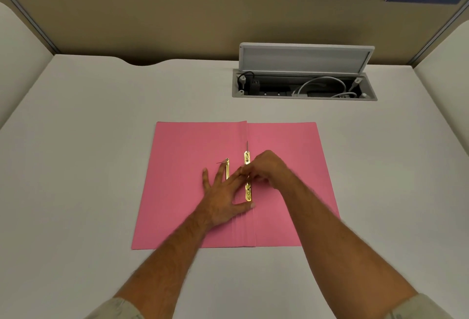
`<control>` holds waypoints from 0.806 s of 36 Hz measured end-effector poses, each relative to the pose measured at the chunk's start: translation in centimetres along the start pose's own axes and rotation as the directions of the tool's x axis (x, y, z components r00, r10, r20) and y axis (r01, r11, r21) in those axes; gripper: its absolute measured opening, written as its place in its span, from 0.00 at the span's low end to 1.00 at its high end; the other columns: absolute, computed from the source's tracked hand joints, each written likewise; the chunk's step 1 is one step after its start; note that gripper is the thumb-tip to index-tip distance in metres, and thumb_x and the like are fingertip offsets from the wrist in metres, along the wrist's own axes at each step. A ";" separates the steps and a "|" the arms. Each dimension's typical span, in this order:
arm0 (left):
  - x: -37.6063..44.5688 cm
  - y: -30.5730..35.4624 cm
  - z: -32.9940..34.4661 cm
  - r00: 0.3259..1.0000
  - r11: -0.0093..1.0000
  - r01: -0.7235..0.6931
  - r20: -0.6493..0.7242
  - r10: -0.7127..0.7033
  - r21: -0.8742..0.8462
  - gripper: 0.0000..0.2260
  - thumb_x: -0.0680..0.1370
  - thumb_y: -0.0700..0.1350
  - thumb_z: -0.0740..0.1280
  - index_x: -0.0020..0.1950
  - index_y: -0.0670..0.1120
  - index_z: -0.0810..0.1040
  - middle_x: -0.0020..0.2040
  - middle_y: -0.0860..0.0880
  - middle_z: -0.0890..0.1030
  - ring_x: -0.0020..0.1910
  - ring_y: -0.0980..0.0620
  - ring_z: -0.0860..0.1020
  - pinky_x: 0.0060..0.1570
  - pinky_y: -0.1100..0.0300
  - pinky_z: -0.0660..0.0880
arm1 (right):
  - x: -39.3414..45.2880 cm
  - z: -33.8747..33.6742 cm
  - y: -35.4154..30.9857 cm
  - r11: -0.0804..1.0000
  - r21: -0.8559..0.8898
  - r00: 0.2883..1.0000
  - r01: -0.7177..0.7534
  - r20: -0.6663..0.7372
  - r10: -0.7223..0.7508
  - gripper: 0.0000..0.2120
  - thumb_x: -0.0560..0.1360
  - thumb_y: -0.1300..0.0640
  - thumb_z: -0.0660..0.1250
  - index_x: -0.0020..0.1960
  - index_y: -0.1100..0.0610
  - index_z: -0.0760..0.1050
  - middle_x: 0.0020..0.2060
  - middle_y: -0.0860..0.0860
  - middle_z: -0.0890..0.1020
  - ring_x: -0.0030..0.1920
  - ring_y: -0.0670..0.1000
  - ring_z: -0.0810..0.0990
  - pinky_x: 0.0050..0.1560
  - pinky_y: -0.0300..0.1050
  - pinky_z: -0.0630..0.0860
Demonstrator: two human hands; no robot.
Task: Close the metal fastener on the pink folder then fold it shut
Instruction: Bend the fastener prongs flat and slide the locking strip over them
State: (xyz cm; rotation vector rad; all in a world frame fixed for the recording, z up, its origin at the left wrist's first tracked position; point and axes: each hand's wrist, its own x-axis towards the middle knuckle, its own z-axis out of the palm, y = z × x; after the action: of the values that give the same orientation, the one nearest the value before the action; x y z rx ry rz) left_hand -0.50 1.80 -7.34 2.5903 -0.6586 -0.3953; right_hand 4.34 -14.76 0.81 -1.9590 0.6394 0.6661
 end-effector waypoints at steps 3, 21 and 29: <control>0.0 0.1 0.0 1.000 1.000 -0.005 0.007 0.005 -0.002 0.39 0.74 0.75 0.57 0.80 0.66 0.45 0.78 0.69 0.41 0.80 0.48 0.31 0.69 0.32 0.24 | -1.0 0.0 0.7 1.000 0.001 0.999 0.006 0.043 -0.006 0.09 0.68 0.60 0.79 0.41 0.62 0.80 0.37 0.58 0.85 0.36 0.54 0.83 0.37 0.45 0.81; 0.0 0.3 -0.4 0.999 0.999 0.034 0.032 -0.034 0.004 0.42 0.73 0.76 0.57 0.82 0.62 0.48 0.81 0.67 0.44 0.80 0.52 0.31 0.70 0.32 0.26 | -4.4 0.4 5.9 0.870 -0.359 0.915 0.337 -0.094 -0.393 0.10 0.75 0.63 0.69 0.52 0.58 0.88 0.46 0.54 0.89 0.43 0.50 0.84 0.49 0.43 0.79; 0.2 0.4 -1.1 0.993 0.999 0.029 0.109 -0.033 0.040 0.40 0.78 0.67 0.62 0.82 0.62 0.44 0.81 0.66 0.40 0.80 0.48 0.31 0.70 0.30 0.26 | -5.3 2.0 8.5 0.723 -0.545 0.837 0.423 -0.069 -0.542 0.13 0.79 0.58 0.63 0.56 0.57 0.86 0.48 0.55 0.86 0.51 0.57 0.78 0.54 0.55 0.76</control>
State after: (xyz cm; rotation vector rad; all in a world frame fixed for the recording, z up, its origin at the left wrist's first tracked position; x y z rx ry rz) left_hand -0.09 1.76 -6.26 2.6332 -0.6697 -0.5436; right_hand -5.56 -15.68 -1.55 -2.5933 0.0324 0.2880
